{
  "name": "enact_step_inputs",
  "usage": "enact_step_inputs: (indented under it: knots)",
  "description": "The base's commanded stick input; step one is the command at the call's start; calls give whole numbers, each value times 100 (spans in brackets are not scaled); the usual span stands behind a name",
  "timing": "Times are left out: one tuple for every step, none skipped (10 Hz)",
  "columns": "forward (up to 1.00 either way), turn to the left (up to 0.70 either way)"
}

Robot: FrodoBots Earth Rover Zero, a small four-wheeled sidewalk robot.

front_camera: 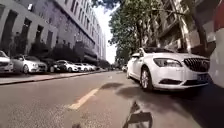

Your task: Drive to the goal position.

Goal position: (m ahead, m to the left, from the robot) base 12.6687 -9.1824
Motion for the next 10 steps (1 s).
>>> enact_step_inputs:
  knots:
    - [70,0]
    - [70,0]
    - [70,0]
    - [70,0]
    - [70,0]
    - [70,0]
    - [70,0]
    - [70,0]
    - [70,-12]
    - [70,-14]
